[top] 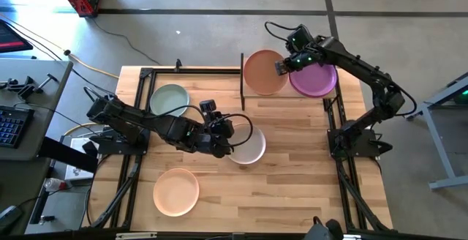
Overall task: Place and stack plates onto a shelf
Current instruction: Put the brown plate on the shelf
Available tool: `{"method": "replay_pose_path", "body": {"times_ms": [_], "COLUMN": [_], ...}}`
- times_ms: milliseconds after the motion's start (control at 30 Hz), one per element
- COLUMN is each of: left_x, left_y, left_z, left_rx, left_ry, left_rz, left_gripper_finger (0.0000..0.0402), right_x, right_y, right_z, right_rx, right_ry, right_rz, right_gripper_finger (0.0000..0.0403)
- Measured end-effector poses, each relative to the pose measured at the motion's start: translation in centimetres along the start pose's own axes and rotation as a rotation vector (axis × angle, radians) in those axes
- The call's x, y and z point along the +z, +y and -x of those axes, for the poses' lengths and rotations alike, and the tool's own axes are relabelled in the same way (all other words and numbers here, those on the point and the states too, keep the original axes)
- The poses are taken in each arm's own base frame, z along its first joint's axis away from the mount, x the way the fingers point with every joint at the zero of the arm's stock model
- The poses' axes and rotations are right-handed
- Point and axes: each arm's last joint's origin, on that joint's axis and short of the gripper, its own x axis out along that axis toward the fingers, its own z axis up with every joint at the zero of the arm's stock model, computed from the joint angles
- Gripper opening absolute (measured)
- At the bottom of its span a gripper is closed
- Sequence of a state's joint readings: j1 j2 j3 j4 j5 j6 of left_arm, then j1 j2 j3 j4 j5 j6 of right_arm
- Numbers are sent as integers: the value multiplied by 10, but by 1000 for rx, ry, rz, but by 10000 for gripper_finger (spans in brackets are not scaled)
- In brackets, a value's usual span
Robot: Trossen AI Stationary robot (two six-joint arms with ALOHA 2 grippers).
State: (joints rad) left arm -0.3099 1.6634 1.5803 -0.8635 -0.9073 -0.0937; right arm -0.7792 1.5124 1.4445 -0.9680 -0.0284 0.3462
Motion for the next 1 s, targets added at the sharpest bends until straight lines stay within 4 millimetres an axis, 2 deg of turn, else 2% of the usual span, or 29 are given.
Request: {"method": "replay_pose_path", "body": {"times_ms": [267,767,1000], "left_x": [0,0,0], "left_y": [0,0,1], "left_z": [0,0,-1], "left_rx": [0,0,2], "left_ry": [0,0,2], "left_rz": [0,0,7], "left_gripper_finger": [111,111,111], "right_x": [0,4,3], "right_y": [0,0,11], "right_z": [0,0,1], "right_rx": [11,-14,189], "right_ry": [2,-47,7], "right_rz": [-2,-64,-78], "right_gripper_finger": [7,102,101]}}
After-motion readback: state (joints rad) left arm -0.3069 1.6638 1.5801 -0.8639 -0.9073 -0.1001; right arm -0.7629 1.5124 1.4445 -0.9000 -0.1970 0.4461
